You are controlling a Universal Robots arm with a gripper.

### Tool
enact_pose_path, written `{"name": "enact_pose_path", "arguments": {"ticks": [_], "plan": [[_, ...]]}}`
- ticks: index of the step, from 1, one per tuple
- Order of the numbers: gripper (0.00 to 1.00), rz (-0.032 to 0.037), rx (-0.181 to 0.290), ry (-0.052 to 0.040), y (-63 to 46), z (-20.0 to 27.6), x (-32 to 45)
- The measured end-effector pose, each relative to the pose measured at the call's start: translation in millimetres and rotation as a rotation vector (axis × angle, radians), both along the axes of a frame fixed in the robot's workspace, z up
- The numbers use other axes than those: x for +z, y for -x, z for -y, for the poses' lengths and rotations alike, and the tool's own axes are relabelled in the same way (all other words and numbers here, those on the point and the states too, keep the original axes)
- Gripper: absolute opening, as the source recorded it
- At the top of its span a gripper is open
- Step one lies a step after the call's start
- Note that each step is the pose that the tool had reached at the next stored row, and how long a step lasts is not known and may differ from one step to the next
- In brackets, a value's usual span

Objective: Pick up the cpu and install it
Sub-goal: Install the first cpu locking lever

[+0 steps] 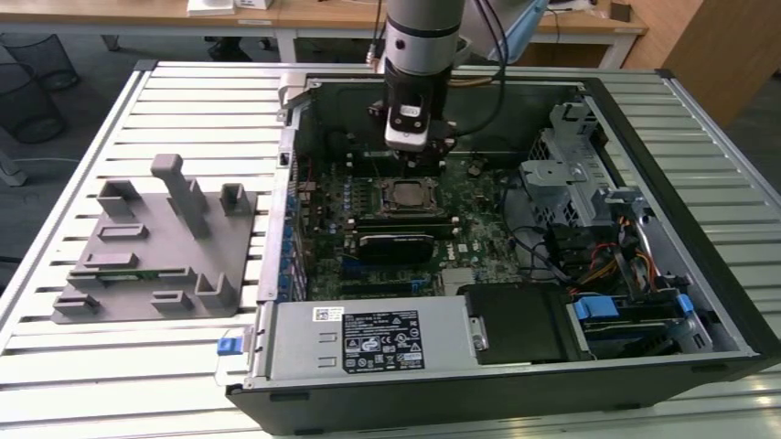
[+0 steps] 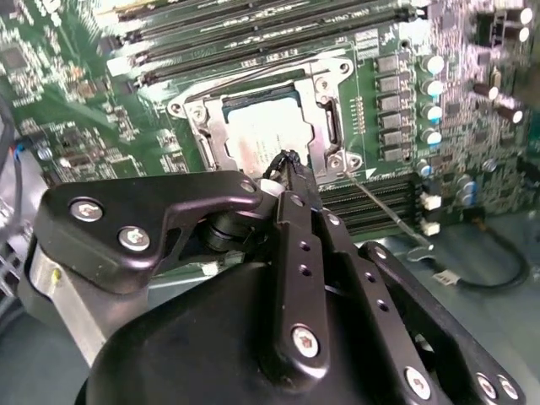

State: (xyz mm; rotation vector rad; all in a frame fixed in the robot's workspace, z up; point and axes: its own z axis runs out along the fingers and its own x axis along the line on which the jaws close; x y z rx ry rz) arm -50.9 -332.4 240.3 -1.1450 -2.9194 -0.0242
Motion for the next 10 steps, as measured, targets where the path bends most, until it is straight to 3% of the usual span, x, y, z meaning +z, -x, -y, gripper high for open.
{"name": "enact_pose_path", "arguments": {"ticks": [10], "plan": [[0.11, -0.0002, 0.182, 0.0003, 0.0, 0.0, -0.7]]}}
